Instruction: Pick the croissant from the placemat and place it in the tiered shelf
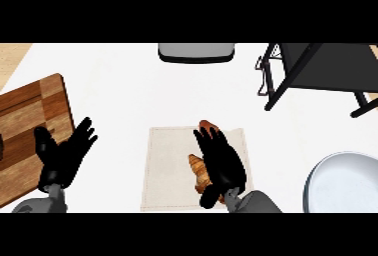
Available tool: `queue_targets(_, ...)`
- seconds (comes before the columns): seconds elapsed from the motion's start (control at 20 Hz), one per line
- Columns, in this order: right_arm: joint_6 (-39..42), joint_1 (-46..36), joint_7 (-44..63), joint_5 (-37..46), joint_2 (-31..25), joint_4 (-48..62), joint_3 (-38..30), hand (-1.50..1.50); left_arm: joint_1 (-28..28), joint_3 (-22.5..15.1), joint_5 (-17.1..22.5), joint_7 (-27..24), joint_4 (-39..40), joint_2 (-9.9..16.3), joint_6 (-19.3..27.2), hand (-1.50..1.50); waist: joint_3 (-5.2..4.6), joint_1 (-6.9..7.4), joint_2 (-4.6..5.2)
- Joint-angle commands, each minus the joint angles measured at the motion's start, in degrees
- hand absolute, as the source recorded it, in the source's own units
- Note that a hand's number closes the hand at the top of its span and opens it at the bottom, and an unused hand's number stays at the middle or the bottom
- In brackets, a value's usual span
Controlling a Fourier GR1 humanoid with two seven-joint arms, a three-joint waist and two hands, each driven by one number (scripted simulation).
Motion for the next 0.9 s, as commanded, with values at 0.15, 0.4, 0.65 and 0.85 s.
queue_targets(0.15, -3.67, -3.04, -0.87, -3.64, 1.0, 6.52, 3.53, -1.5, -0.61, 2.18, 0.35, -0.43, 3.82, -0.12, -3.07, 0.0, -0.18, 0.23, 0.32)
queue_targets(0.4, 7.59, -3.49, -9.56, -1.51, -0.47, 7.1, 3.73, 1.5, -1.19, 2.45, -0.56, -1.6, 4.51, 0.72, -2.95, 0.0, -0.2, 0.05, 0.37)
queue_targets(0.65, 0.26, 0.34, -9.03, -2.37, 0.96, 5.47, 8.77, 1.5, 1.38, -0.04, -2.21, 1.4, -1.25, -1.94, -0.6, 0.0, -0.17, 0.22, 0.26)
queue_targets(0.85, -2.28, 2.31, -14.84, 0.26, 0.99, 4.27, 8.48, 1.5, 1.42, 0.69, -3.01, -0.08, 1.38, -2.53, -0.58, 0.0, -0.17, -0.01, 0.26)
